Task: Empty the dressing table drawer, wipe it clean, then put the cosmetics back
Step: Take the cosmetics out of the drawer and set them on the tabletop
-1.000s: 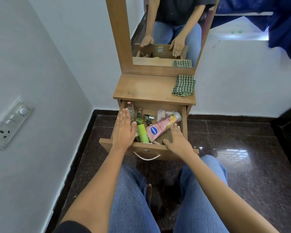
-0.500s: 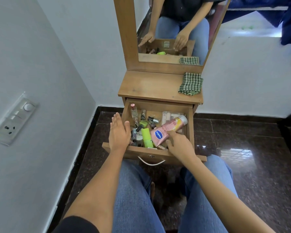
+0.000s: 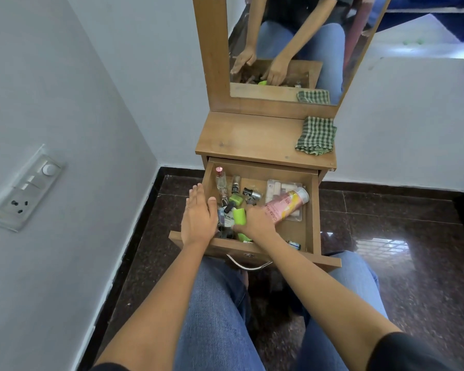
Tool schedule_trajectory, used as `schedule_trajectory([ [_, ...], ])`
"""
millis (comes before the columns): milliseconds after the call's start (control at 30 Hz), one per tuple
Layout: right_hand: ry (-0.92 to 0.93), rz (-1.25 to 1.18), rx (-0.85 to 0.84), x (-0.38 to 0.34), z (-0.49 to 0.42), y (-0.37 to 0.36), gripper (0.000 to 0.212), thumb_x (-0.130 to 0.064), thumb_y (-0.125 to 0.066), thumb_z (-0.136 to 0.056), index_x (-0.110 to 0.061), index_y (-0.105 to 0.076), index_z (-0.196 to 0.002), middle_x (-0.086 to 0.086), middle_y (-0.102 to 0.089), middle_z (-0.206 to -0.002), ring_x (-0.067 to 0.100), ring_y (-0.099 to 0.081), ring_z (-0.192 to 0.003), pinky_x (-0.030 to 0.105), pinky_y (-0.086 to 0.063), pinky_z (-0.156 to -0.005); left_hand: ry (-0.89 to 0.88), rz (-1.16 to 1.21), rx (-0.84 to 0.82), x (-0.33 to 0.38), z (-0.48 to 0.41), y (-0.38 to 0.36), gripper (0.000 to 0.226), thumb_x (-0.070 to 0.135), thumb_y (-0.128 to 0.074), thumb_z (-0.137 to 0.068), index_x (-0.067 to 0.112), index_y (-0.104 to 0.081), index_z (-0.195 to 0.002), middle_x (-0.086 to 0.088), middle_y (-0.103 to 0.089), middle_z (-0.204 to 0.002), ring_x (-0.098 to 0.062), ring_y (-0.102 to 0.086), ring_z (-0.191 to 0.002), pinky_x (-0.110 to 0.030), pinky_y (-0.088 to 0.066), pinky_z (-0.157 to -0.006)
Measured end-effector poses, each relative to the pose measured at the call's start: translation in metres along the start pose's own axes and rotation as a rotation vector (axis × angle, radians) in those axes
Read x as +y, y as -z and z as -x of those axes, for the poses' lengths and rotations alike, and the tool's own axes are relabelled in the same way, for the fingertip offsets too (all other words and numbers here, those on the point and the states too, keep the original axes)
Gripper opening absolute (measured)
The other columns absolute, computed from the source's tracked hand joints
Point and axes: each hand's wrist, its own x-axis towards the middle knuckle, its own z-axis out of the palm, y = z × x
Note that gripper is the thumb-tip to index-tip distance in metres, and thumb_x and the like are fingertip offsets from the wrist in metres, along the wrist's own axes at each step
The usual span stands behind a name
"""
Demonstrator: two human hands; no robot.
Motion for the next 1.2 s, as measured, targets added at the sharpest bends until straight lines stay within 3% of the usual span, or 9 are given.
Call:
schedule_trajectory([
  [100, -0.006, -0.024, 0.022, 0.002, -0.002, -0.007, 0.063, -0.042, -0.074, -0.075, -0.011, -0.049, -0.124, 0.01, -0.059, -0.114, 0.027, -0.056, -0.107, 0.037, -0.047, -0.087, 0.018, 0.011, -0.006, 0.001, 0.001, 0.001, 0.055, 0.034, -0.027, -0.104, 0.009, -0.02, -0.153, -0.009, -0.021, -0.159, -0.021, -0.015, -0.148, -0.035, -0.017, -0.119],
  [233, 0.014, -0.093, 0.011, 0.005, -0.004, 0.004, 0.046, -0.034, -0.075, -0.072, -0.009, -0.054, -0.105, 0.007, -0.06, -0.099, 0.025, -0.058, -0.094, 0.03, -0.043, -0.07, 0.039, 0.025, -0.002, 0.002, 0.002, 0.002, 0.055, 0.034, -0.028, -0.104, 0.009, -0.021, -0.153, -0.009, -0.023, -0.159, -0.022, -0.017, -0.147, -0.035, -0.018, -0.119],
  [333, 0.068, -0.273, 0.126, -0.001, -0.007, 0.036, 0.033, -0.025, -0.074, -0.072, -0.011, -0.055, -0.095, 0.004, -0.056, -0.09, 0.02, -0.054, -0.082, 0.026, -0.037, -0.064, 0.04, 0.041, 0.003, 0.003, 0.001, 0.003, 0.055, 0.033, -0.028, -0.104, 0.009, -0.021, -0.153, -0.009, -0.023, -0.159, -0.022, -0.017, -0.147, -0.035, -0.017, -0.119],
  [433, 0.168, -0.405, 0.296, -0.021, -0.029, 0.086, 0.036, -0.023, -0.075, -0.074, -0.007, -0.055, -0.1, 0.003, -0.052, -0.092, 0.018, -0.047, -0.082, 0.027, -0.034, -0.068, 0.05, 0.042, 0.007, 0.004, 0.002, 0.004, 0.055, 0.033, -0.029, -0.104, 0.009, -0.021, -0.153, -0.008, -0.023, -0.159, -0.02, -0.018, -0.147, -0.035, -0.019, -0.118],
  [567, 0.272, -0.488, 0.424, -0.05, -0.079, 0.138, 0.036, -0.019, -0.076, -0.075, -0.008, -0.052, -0.101, 0.006, -0.054, -0.097, 0.02, -0.051, -0.087, 0.028, -0.038, -0.068, 0.041, 0.04, 0.016, 0.007, 0.003, 0.004, 0.055, 0.032, -0.031, -0.103, 0.009, -0.024, -0.152, -0.008, -0.027, -0.158, -0.018, -0.019, -0.147, -0.036, -0.024, -0.118],
  [633, 0.304, -0.466, 0.457, -0.065, -0.11, 0.148, 0.041, -0.015, -0.076, -0.073, -0.005, -0.053, -0.106, 0.008, -0.053, -0.101, 0.02, -0.05, -0.09, 0.024, -0.03, -0.067, 0.055, 0.042, 0.014, 0.005, 0.002, 0.004, 0.055, 0.034, -0.031, -0.103, 0.011, -0.024, -0.153, -0.006, -0.027, -0.158, -0.018, -0.019, -0.147, -0.036, -0.025, -0.117],
  [700, 0.3, -0.442, 0.467, -0.077, -0.137, 0.15, 0.044, -0.012, -0.076, -0.071, -0.003, -0.053, -0.107, 0.011, -0.053, -0.104, 0.021, -0.047, -0.091, 0.02, -0.024, -0.064, 0.065, 0.037, 0.013, 0.002, -0.001, 0.003, 0.055, 0.036, -0.03, -0.103, 0.012, -0.024, -0.153, -0.005, -0.027, -0.158, -0.017, -0.019, -0.147, -0.036, -0.025, -0.117],
  [900, 0.234, -0.479, 0.446, -0.093, -0.19, 0.135, 0.049, -0.006, -0.076, -0.072, 0.0, -0.053, -0.115, 0.017, -0.054, -0.114, 0.03, -0.05, -0.105, 0.02, -0.029, -0.072, 0.055, 0.028, 0.018, 0.0, -0.002, 0.002, 0.055, 0.034, -0.03, -0.104, 0.012, -0.023, -0.153, -0.004, -0.026, -0.158, -0.013, -0.018, -0.147, -0.031, -0.021, -0.117],
  [1200, 0.179, -0.516, 0.517, -0.107, -0.222, 0.108, 0.042, -0.004, -0.072, -0.077, -0.001, -0.053, -0.113, 0.017, -0.053, -0.112, 0.03, -0.052, -0.102, 0.025, -0.034, -0.076, 0.052, 0.06, 0.017, -0.004, -0.003, 0.0, 0.056, 0.035, -0.031, -0.103, 0.014, -0.02, -0.154, -0.002, -0.025, -0.158, -0.01, -0.016, -0.146, -0.03, -0.02, -0.118],
])
